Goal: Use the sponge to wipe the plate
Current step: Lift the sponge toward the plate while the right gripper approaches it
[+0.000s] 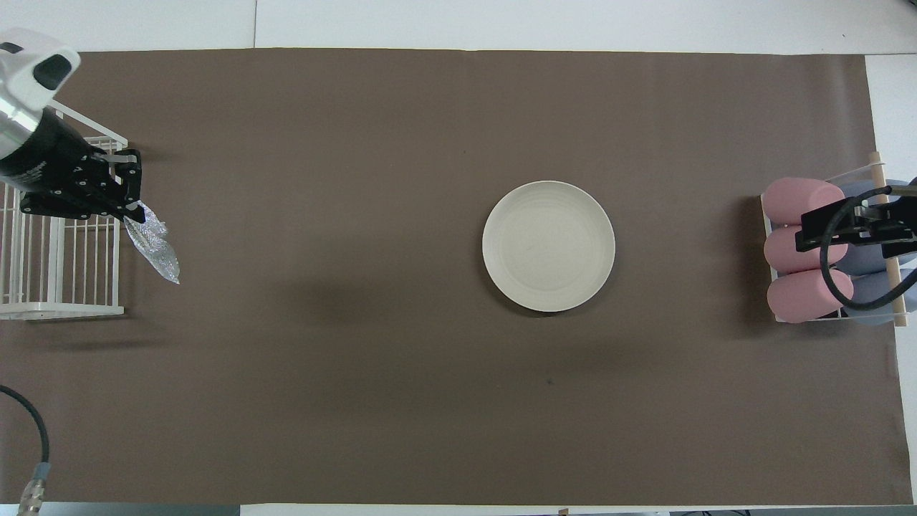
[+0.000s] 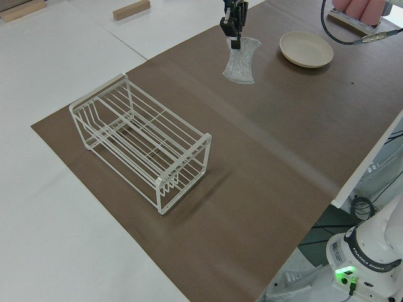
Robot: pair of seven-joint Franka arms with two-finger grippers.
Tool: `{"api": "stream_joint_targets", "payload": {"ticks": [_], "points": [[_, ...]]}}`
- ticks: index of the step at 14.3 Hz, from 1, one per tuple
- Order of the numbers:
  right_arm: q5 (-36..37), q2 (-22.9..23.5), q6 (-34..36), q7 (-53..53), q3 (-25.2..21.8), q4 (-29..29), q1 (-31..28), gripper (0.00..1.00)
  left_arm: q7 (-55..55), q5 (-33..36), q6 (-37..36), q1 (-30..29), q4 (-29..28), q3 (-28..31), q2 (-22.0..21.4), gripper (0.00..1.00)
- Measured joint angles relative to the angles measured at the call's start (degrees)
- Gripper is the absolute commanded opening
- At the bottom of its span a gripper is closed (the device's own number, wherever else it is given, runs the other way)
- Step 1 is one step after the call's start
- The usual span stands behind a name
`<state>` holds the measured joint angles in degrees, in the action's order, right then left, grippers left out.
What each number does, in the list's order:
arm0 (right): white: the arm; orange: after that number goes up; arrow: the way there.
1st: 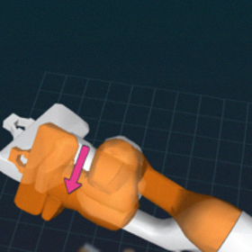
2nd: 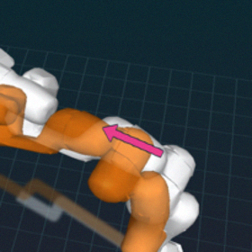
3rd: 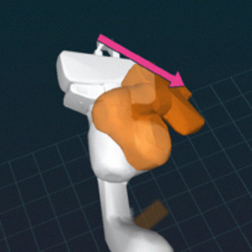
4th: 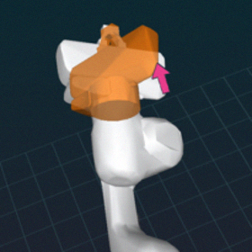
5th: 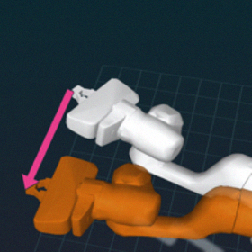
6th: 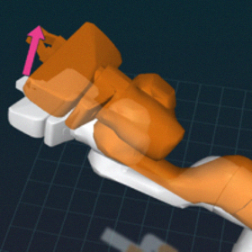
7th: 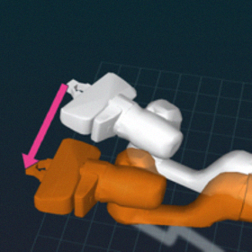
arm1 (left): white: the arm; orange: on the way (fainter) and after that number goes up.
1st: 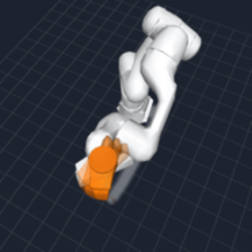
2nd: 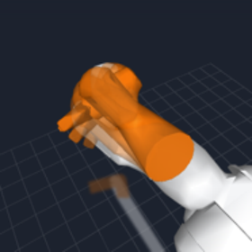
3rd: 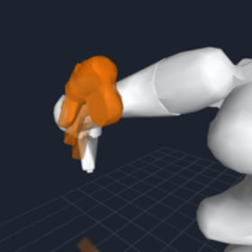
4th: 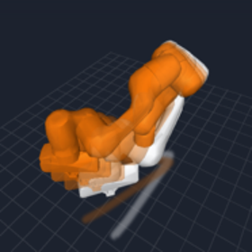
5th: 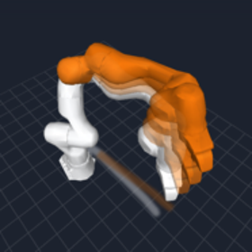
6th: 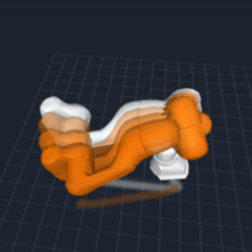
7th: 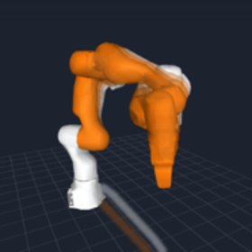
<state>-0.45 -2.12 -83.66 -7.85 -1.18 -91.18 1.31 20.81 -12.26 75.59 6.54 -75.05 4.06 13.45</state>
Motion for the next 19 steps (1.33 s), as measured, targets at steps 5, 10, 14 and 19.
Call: {"api": "stream_joint_targets", "payload": {"ticks": [5,10,14,19], "points": [[-0.8,-0.3,0.0,-14.7,2.0,0.0,0.3,1.00,0.1,-21.0,1.7,-4.0,-8.0,0.0,-5.0,0.00],[-4.9,-0.5,0.1,-28.2,2.3,-0.1,0.4,1.00,-8.4,-43.1,14.6,-4.7,-31.2,-0.2,-15.1,0.00],[-13.5,-0.7,0.1,-52.2,3.8,-0.2,1.6,1.00,-20.8,-55.6,22.4,-1.9,-48.2,-0.9,-24.7,0.00],[-16.8,-1.7,0.1,-84.9,9.9,-0.2,8.3,1.00,-32.8,-69.0,31.4,7.0,-63.4,-1.5,-34.4,0.00]]}}
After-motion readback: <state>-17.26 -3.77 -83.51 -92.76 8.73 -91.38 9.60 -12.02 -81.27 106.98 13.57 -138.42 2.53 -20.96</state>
